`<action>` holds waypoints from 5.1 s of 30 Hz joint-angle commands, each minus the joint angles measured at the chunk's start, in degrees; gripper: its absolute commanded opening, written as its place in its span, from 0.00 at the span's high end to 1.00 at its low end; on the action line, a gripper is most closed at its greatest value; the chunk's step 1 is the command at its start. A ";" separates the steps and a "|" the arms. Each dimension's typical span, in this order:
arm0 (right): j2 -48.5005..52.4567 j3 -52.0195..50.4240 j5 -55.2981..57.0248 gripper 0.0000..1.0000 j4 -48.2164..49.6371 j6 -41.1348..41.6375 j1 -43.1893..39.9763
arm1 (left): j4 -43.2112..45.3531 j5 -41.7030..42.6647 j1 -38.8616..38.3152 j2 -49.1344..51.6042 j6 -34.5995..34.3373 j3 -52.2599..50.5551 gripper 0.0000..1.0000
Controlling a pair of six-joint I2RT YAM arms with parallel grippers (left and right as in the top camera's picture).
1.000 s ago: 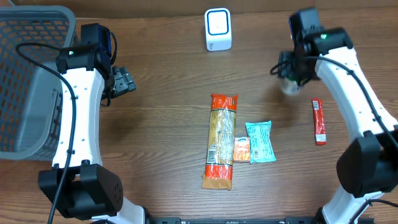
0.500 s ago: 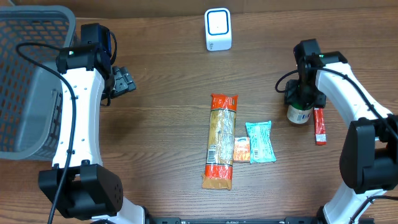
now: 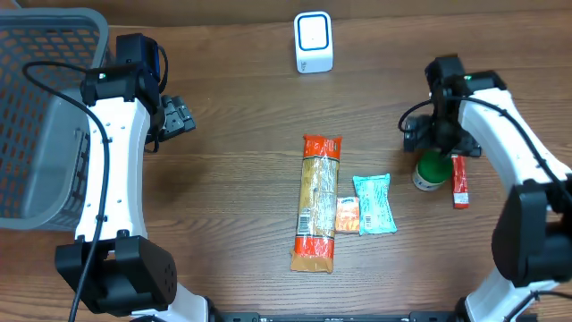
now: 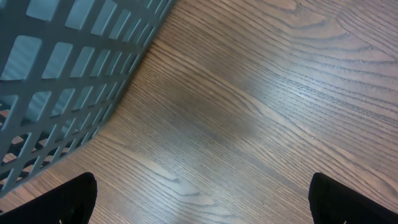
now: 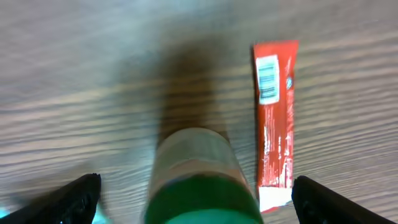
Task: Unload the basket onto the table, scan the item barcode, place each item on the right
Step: 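Carry the jar right and set it down beside the red stick, then release the jar and move the right gripper over the mint-green packet, then grasp the mint-green packet corner with the right gripper and lift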
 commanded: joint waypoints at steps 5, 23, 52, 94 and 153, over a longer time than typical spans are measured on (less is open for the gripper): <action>-6.93 4.04 -12.52 0.00 1.11 0.04 2.32 | -0.13 0.07 0.11 0.15 1.27 1.18 0.00; -3.61 -9.27 -3.61 0.42 12.92 7.85 9.16 | -0.13 0.07 0.11 0.15 1.27 1.18 0.00; -3.61 -10.54 -3.78 0.23 0.96 7.13 9.22 | -0.13 0.07 0.11 0.15 1.27 1.18 0.00; -3.61 -14.91 -18.27 0.60 5.88 -4.98 6.95 | -0.13 0.07 0.11 0.15 1.27 1.18 0.00; -10.23 -30.16 -6.51 0.61 24.90 5.44 5.75 | -0.13 0.07 0.11 0.15 1.27 1.18 0.00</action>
